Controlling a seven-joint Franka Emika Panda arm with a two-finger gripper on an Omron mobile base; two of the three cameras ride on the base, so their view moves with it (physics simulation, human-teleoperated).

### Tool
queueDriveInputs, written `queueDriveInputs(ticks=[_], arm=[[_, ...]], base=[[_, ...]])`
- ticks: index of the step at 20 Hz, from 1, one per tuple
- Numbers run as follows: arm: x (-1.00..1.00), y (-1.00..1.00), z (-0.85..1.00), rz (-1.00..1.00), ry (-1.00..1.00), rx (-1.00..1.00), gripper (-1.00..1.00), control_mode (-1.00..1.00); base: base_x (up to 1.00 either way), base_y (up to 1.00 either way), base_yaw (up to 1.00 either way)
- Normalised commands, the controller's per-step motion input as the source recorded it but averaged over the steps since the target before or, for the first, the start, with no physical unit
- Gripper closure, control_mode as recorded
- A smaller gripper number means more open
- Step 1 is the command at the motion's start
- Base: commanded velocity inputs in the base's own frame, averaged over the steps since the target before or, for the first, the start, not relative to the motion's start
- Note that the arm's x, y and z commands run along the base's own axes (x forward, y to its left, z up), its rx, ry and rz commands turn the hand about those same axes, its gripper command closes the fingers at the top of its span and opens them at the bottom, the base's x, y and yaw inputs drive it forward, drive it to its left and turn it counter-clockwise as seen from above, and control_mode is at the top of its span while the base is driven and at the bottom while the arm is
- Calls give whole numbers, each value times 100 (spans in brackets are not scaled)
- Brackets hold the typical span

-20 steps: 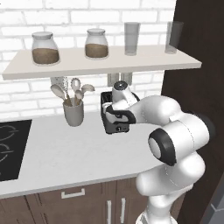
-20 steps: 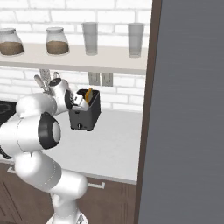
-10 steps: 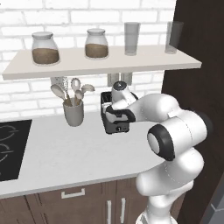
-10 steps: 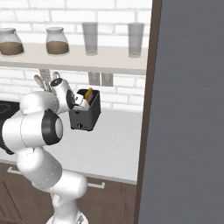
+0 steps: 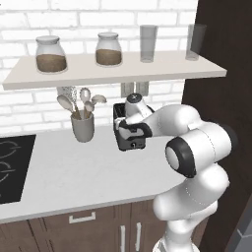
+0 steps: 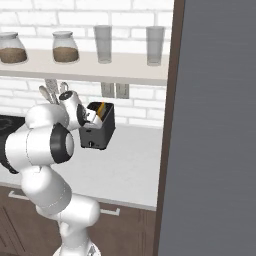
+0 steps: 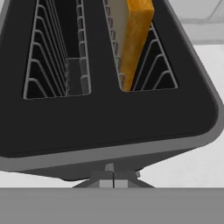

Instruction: Start the toaster. Once the lever pops up, take the bread to the plate on the dining counter.

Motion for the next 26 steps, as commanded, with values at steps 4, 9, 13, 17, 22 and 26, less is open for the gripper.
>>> queueDriveInputs(ticks=[4,9,13,17,22,26], arm=[[0,0,-49,0,1,-1,100,-100],[-10,0,-50,0,0,-2,100,-100],[-19,0,-56,0,0,-6,100,-100],[-14,0,-47,0,0,-3,100,-100],[-2,0,-33,0,0,-2,100,-100],[0,0,-27,0,1,0,100,-100]], base=[[0,0,0],[0,0,0],[0,0,0],[0,0,0],[0,0,0],[0,0,0]])
